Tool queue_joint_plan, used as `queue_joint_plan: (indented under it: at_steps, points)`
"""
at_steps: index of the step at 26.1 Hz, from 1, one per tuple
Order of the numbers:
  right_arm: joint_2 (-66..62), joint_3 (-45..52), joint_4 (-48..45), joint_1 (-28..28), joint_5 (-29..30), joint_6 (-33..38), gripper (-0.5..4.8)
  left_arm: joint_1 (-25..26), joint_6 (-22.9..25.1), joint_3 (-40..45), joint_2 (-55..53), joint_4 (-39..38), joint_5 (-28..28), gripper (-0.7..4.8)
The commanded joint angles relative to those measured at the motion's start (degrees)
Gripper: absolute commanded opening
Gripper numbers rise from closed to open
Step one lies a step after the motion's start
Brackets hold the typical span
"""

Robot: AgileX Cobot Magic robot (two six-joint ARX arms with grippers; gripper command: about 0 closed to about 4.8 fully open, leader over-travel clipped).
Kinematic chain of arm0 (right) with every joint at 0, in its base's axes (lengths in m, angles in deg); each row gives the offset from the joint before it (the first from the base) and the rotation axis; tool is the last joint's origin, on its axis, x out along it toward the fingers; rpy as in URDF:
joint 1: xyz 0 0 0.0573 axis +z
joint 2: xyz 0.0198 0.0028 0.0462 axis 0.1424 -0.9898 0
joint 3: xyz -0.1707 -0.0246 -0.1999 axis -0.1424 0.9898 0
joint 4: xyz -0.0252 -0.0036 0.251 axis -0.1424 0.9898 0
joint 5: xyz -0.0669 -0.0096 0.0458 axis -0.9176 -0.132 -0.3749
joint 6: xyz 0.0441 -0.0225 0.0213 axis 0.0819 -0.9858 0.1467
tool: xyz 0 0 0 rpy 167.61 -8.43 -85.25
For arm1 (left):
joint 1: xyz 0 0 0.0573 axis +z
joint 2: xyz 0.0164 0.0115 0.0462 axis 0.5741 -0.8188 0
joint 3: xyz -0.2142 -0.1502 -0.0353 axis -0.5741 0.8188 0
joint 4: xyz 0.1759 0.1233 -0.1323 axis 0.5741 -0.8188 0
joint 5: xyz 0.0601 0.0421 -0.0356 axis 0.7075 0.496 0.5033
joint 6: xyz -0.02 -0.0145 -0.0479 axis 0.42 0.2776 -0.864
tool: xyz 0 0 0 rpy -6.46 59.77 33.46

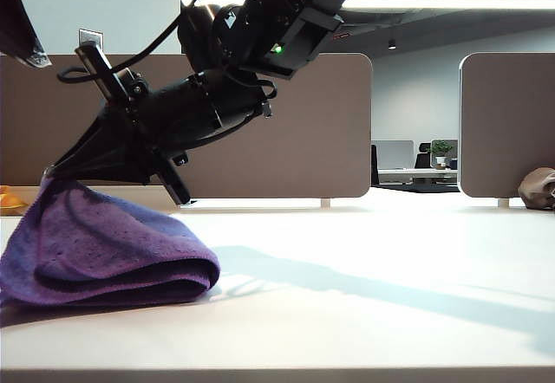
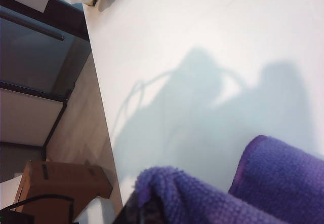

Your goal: Fold the bottom of the cloth upward, then fold it vertically to form a square shape.

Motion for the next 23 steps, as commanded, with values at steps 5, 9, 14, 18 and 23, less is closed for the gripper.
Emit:
queue_joint_plan:
  at_steps: [5, 9, 14, 18, 23]
  points:
    - [0.17, -0.24, -0.96, 0.02, 0.35, 0.09, -0.02, 0.09, -0.33, -0.17, 3.30, 0.31, -1.14, 0.27]
    - [0.17, -0.24, -0.96, 0.02, 0.79, 0.11, 0.23, 0.09, -1.46, -0.17, 4.31, 0.22, -0.98, 0.27]
    - [0.17, -0.24, -0.98, 0.02, 1.62, 0.09, 0.84, 0.09, -2.29, -0.17, 5.20, -0.17, -0.96, 0.27]
    - [0.17, -0.24, -1.03, 0.02, 1.53, 0.02, 0.91, 0.09, -2.51, -0.15, 5.66, -0.17, -0.68, 0.27]
    - [0.20, -0.24, -1.11, -0.63, 1.14, 0.02, 0.98, 0.09, -2.51, -0.15, 5.84, -0.74, -0.72, 0.27]
